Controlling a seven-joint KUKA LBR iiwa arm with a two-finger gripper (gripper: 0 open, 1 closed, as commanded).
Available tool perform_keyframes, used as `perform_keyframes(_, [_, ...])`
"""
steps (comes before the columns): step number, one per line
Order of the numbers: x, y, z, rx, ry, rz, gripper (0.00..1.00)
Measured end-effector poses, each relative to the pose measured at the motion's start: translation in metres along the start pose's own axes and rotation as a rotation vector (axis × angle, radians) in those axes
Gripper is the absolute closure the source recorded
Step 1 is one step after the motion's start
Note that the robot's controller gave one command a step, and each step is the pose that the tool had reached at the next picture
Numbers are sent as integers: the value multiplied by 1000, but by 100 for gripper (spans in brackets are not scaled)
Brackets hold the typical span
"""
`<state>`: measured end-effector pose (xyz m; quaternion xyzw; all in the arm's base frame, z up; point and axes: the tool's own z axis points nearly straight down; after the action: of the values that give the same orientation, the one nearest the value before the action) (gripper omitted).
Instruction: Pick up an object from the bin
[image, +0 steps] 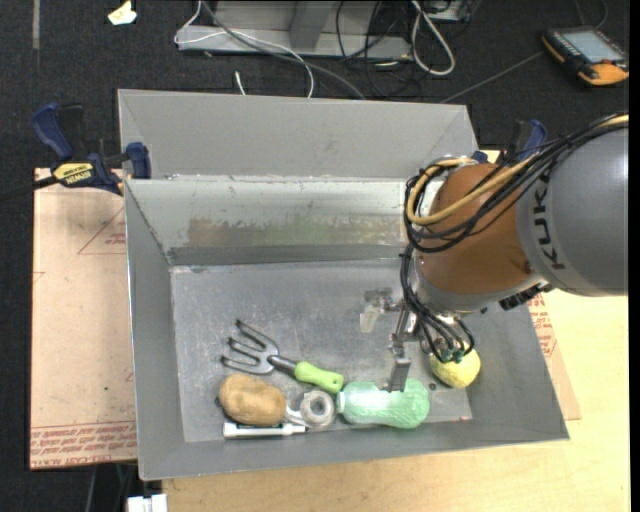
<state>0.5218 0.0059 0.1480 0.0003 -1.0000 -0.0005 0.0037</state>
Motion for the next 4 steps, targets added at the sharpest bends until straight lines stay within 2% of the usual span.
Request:
perform_keyframes(1, [-2,0,-4,0,-8,0,0])
perform_keyframes(2, [-21,72,74,-2,-9,75,0])
perform_keyframes(3, [-8,118,44,-3,-21,15,0])
perform_keyframes(4, [17,104,48,-1,-10,111,0])
